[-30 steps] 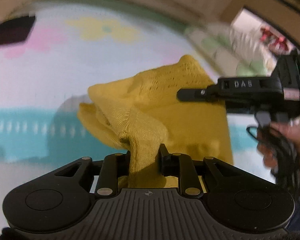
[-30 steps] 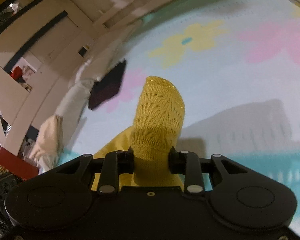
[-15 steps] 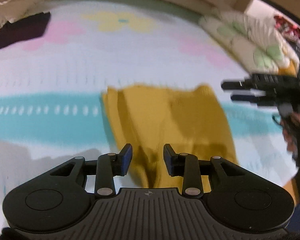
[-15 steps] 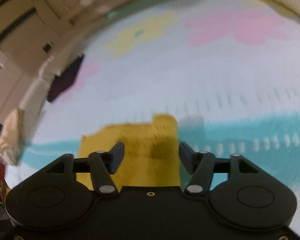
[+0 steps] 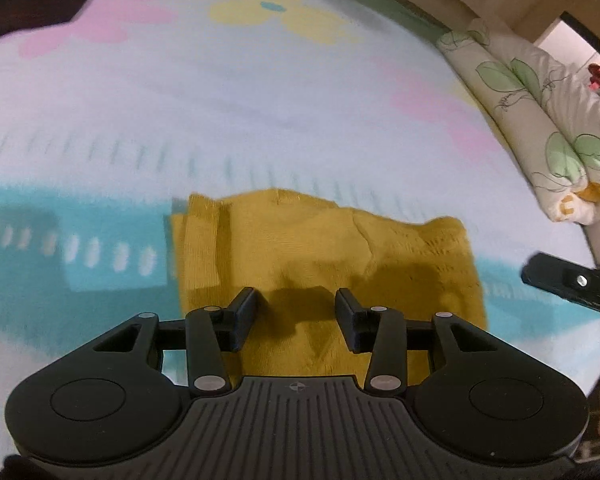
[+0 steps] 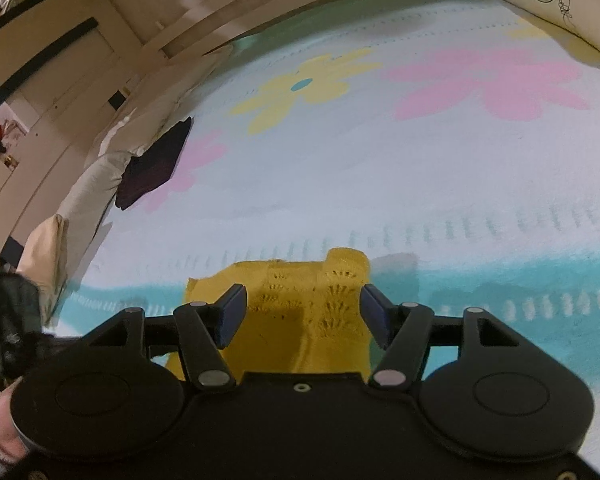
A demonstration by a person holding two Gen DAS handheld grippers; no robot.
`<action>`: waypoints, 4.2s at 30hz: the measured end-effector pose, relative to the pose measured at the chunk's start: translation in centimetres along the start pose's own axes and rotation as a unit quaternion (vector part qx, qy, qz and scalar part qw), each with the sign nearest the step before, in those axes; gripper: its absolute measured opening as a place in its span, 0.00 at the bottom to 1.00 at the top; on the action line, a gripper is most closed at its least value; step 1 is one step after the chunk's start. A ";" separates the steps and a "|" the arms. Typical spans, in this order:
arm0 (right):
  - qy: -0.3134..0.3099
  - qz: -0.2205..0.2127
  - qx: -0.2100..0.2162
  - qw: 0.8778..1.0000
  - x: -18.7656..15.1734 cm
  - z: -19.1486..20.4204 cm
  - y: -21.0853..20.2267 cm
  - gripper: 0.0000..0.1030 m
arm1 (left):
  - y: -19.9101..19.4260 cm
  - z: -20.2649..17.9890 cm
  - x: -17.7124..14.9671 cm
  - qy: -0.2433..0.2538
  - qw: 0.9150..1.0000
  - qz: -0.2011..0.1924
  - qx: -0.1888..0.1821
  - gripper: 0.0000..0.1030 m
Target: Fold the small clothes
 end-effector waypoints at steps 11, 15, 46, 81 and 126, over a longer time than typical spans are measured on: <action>0.026 0.011 -0.006 1.000 -0.7 -2.7 -0.6 0.66 | -3.6 0.2 -0.5 0.033 0.994 -0.089 0.059 0.00; 0.027 0.016 -0.016 0.999 -0.9 -3.4 -0.4 0.66 | -3.9 2.5 0.1 0.014 0.994 -0.089 0.066 0.00; 0.019 0.034 -0.022 0.999 -1.1 -3.9 0.5 0.66 | -3.2 1.4 -0.5 -0.011 0.996 -0.085 0.019 0.08; -0.106 0.098 -0.091 0.985 -5.3 -0.9 1.3 0.91 | -4.5 -4.5 -7.3 0.165 0.983 -0.042 0.076 0.80; -0.088 -0.076 -0.100 0.988 -14.3 4.2 -8.9 1.00 | -13.8 -6.3 -15.1 0.074 0.971 -0.138 0.183 0.87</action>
Point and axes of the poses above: each gripper's, at about its wrist camera, not at the fingertips, and y roughly the way its jaws point, z to its left, x to its top, the point moved 3 cm from there along y, roughly the way its jaws point, and after that the axes turned 1 degree about x, right-handed, at the moved point
